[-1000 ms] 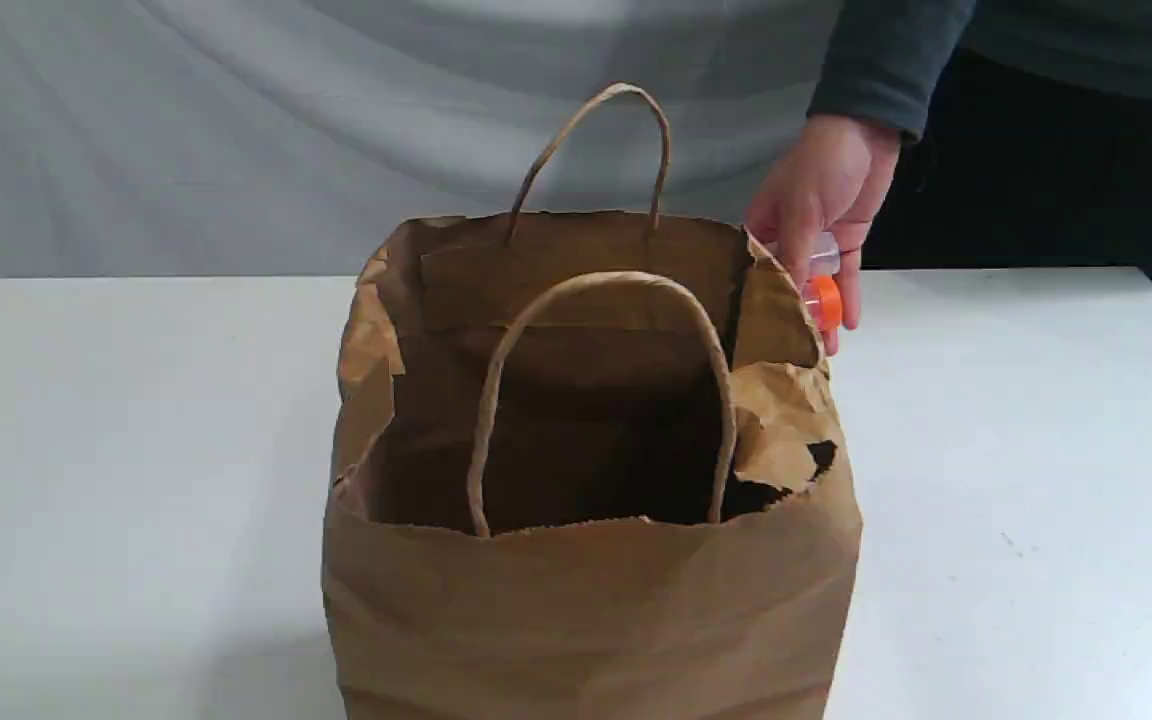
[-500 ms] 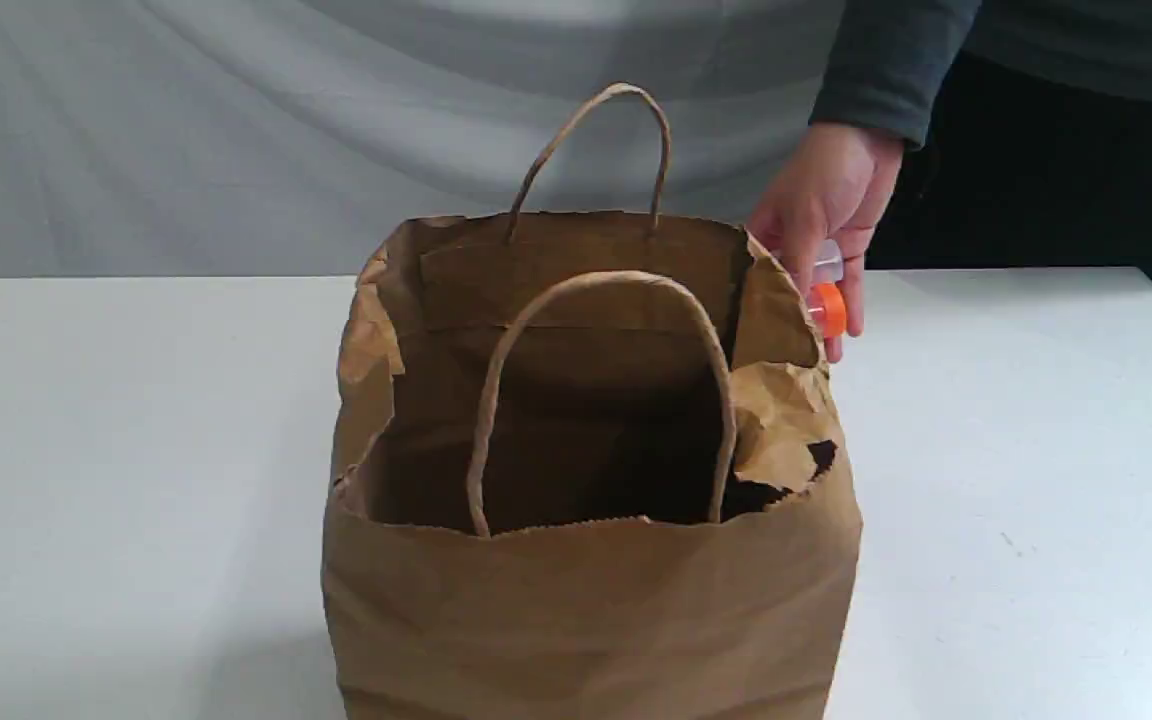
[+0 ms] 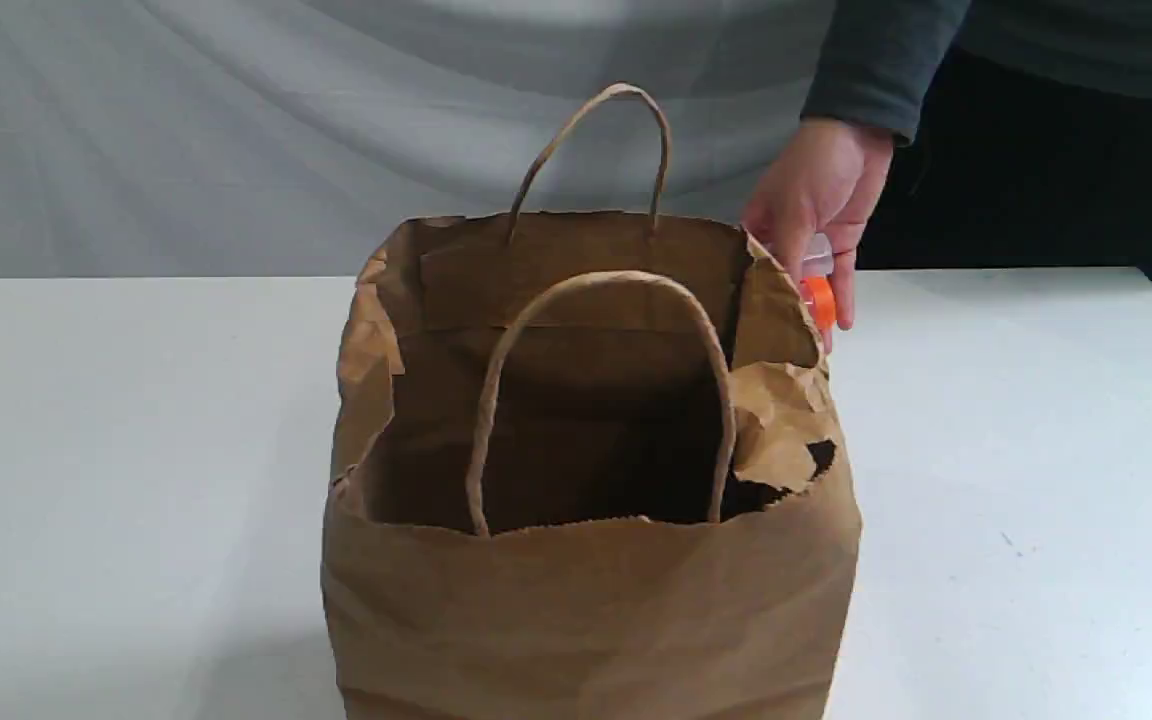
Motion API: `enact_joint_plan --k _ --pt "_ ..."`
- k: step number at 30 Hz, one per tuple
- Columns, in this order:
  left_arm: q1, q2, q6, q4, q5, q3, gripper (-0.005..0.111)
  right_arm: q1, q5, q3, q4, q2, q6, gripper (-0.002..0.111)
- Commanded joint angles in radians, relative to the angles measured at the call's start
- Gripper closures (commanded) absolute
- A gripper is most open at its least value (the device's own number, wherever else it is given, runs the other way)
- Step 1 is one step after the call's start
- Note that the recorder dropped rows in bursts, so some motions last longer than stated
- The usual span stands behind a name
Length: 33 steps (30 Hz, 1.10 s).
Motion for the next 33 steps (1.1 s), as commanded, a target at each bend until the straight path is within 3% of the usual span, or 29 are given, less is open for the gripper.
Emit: enact_joint_plan --k 1,5,10,16,20,25,29,33 --pt "0.003 0.137 0.301 -0.196 0.150 -0.103 0.107 -0.006 0.006 0.004 -0.013 -0.006 -0.011 0.108" --pt "0.003 0.332 0.581 -0.412 0.396 -0.219 0.107 -0.006 0.006 0.004 -0.013 -0.006 -0.011 0.108" --pt "0.003 0.541 0.722 -0.564 0.617 -0.307 0.107 -0.006 0.017 0.004 -0.013 -0.006 -0.011 0.108" --pt "0.003 0.731 0.911 -0.770 0.833 -0.317 0.107 -0.006 0.022 0.004 -0.013 -0.006 -0.009 0.108" --pt "-0.027 0.808 0.963 -0.791 0.833 -0.317 0.101 -0.006 0.022 0.004 -0.013 -0.006 -0.009 0.108" --pt "-0.173 0.831 1.075 -0.791 0.816 -0.317 0.080 -0.006 0.022 0.004 -0.013 -0.006 -0.009 0.108" --pt "-0.344 0.831 1.075 -0.791 0.551 -0.317 0.054 -0.006 0.022 0.004 -0.013 -0.006 -0.014 0.108" --pt "-0.485 0.831 1.075 -0.767 0.331 -0.317 0.047 -0.006 0.022 0.004 -0.013 -0.006 -0.014 0.108"
